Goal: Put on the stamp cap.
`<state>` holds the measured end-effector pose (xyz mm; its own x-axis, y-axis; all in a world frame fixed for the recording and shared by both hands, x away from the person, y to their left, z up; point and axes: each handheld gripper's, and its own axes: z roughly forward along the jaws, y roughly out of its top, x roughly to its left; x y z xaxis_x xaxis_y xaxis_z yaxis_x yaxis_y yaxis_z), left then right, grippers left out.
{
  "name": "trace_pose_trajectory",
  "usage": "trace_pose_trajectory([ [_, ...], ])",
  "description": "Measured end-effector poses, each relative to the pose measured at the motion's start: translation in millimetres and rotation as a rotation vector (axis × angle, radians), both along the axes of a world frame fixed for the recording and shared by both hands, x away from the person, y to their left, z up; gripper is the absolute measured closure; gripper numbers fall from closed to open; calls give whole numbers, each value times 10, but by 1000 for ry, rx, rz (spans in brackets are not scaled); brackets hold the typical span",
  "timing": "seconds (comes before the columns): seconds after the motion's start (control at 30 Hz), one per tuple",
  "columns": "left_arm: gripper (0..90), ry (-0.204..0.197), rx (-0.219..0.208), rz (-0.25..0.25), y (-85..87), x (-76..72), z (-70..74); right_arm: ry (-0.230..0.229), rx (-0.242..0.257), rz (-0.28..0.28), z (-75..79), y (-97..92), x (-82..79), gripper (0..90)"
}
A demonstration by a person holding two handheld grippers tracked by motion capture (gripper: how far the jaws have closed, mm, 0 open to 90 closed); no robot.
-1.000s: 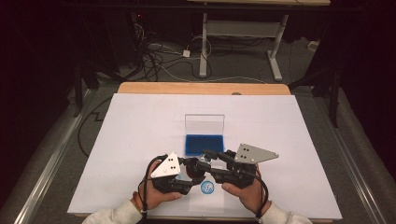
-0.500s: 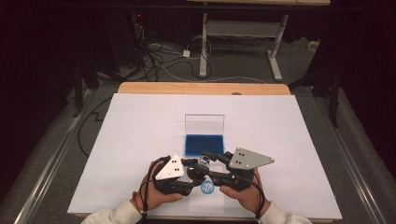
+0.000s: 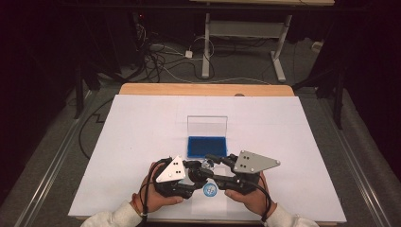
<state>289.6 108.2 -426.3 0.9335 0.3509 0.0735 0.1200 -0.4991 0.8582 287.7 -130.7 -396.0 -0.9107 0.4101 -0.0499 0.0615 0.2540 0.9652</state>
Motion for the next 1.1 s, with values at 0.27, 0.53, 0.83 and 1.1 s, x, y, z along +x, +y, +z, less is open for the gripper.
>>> trace_pose_trajectory([
  [0.27,345,84,-16,-12,1,65,-74,-42,-85,-9,-69,22,-49,570],
  [0.53,345,81,-18,-4,-7,46,-77,-21,-86,-9,-87,-4,-48,571],
  [0.83,343,146,-77,-15,-7,56,-71,-46,-81,-15,-65,5,-82,571],
  [1.1,339,175,-80,-19,8,89,-87,-42,-83,-22,-77,18,-83,571],
])
